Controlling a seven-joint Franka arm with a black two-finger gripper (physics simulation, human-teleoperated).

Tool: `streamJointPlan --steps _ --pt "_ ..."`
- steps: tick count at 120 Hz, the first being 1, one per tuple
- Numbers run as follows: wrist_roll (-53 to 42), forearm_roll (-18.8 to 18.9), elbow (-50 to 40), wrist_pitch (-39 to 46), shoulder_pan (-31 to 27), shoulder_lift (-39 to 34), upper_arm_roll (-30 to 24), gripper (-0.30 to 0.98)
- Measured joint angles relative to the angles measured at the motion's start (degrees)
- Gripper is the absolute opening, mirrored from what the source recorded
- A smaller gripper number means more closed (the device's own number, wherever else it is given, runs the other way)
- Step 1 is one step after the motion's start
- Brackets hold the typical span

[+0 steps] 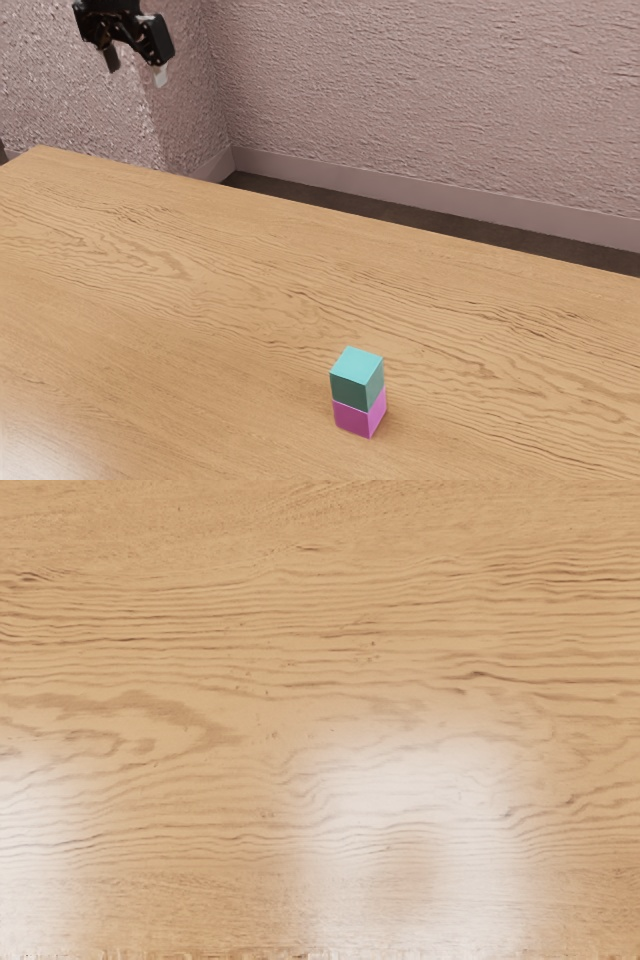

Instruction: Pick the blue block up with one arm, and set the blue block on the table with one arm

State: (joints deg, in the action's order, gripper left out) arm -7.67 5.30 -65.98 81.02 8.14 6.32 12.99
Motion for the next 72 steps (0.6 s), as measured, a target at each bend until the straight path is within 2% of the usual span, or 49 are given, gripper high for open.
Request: streamJointPlan --steps 21,30,44,59,72 --pt "-0.5 -0.1 -1.4 -0.6 -0.3 0.9 0.6 0.69" --pt "-0.7 -0.5 -3.2 0.1 -0.7 1.4 -0.8 0.69" --pt "-0.4 -2.4 -14.7 7.6 2.7 1.3 -2.9 0.69" --pt "1.8 -6.7 -17.5 13.5 5.8 5.2 -3.2 0.69" --pt "4.2 -9.3 -22.6 19.0 10.5 5.1 -3.1 0.69"
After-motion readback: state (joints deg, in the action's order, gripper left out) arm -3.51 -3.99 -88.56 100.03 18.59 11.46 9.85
